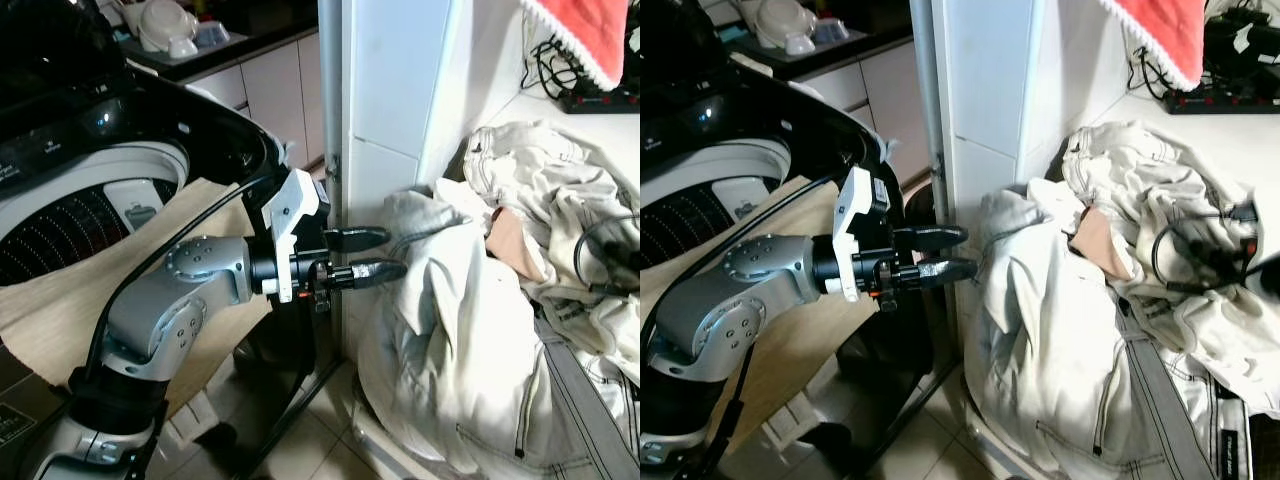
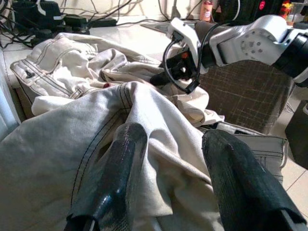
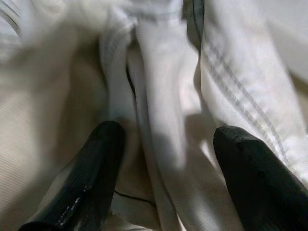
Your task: Clothes washing
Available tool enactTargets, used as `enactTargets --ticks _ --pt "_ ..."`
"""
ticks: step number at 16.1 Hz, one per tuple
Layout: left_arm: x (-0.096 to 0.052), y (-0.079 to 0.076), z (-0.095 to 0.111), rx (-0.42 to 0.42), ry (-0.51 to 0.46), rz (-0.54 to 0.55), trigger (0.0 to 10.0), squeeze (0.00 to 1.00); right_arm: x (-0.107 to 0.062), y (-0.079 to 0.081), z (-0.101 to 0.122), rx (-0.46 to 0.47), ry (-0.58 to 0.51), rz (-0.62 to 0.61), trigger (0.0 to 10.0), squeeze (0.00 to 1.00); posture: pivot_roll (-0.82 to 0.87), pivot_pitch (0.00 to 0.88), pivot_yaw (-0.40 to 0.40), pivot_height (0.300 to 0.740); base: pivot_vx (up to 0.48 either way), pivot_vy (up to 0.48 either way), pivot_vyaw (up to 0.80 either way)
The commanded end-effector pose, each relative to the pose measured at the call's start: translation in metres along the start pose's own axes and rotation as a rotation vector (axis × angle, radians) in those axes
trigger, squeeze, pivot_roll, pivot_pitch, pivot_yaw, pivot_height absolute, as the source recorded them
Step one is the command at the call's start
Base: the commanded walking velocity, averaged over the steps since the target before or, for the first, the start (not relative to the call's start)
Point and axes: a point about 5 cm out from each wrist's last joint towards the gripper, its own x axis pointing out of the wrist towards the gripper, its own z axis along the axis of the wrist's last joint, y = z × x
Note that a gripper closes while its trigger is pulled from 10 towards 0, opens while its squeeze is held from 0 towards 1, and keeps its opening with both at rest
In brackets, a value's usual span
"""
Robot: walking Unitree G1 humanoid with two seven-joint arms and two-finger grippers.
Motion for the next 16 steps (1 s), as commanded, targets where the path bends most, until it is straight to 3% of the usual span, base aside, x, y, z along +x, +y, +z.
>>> enactTargets --ticks 1,2,16 --pt "-0.0019 0.0012 0.0026 0.011 0.016 0.001 10.0 0.00 0.0037 0.0013 0.0010 -0.004 -0.009 0.002 4.3 0.00 -0.19 0.000 0.067 0.740 0.000 0.000 0.00" --pt "-0.0024 0.0011 0.0028 0.011 0.017 0.002 10.0 0.00 0.0055 0.0022 -0.0007 0.000 -0.006 0.010 0.0 0.00 -0.19 0.000 0.067 0.740 0.000 0.000 0.00" --pt "-0.0016 -0.0012 0.0037 -0.001 0.012 -0.016 10.0 0.00 0.0111 0.0069 0.0063 -0.049 -0.058 0.055 0.0 0.00 -0.19 0.000 0.065 0.740 0.000 0.000 0.00"
